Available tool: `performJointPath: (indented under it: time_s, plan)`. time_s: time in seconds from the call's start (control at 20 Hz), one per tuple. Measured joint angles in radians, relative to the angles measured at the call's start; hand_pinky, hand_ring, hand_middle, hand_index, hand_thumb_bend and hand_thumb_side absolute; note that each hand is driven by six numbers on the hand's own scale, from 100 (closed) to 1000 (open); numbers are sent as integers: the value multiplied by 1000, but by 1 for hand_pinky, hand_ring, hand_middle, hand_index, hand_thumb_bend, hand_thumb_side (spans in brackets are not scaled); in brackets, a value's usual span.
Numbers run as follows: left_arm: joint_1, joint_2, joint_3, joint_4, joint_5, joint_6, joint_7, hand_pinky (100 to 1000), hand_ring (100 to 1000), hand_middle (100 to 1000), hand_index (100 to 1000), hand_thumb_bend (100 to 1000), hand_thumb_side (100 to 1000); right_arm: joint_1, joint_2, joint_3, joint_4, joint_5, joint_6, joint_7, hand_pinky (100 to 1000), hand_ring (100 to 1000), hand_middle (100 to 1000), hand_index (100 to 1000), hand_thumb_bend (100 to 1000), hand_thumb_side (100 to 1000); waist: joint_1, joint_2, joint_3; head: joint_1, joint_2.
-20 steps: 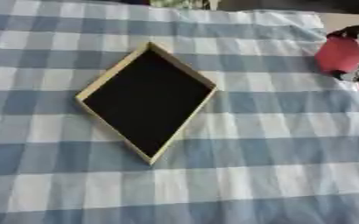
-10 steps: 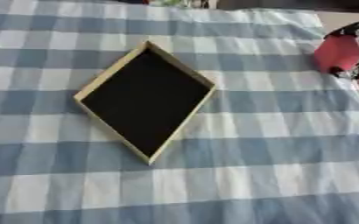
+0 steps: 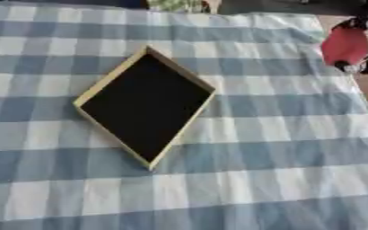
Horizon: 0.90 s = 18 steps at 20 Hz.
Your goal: Pick up objects on the table and place them in the box.
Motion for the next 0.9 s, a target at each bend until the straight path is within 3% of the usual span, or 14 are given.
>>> performJointPath:
  time_s: [0.45, 0.75, 0.9]
  plan:
    - [1, 1, 0, 0, 14, -1, -1, 824, 834, 759, 673, 116, 829, -30, -9, 60, -191, -53, -4, 91, 779, 634, 566, 757, 100, 100, -1, -37, 1, -5, 26]
    - [0, 2, 6, 0, 24, -3, 1, 824, 835, 762, 678, 119, 823, -136, 76, 124, -300, -70, 31, 183, 801, 645, 579, 762, 100, 100, -2, -54, 7, -9, 41]
    - [0, 3, 12, 0, 26, -8, 8, 824, 836, 764, 683, 121, 818, -194, 129, 156, -341, -37, 55, 226, 842, 656, 591, 759, 100, 100, 0, -59, 8, -10, 46]
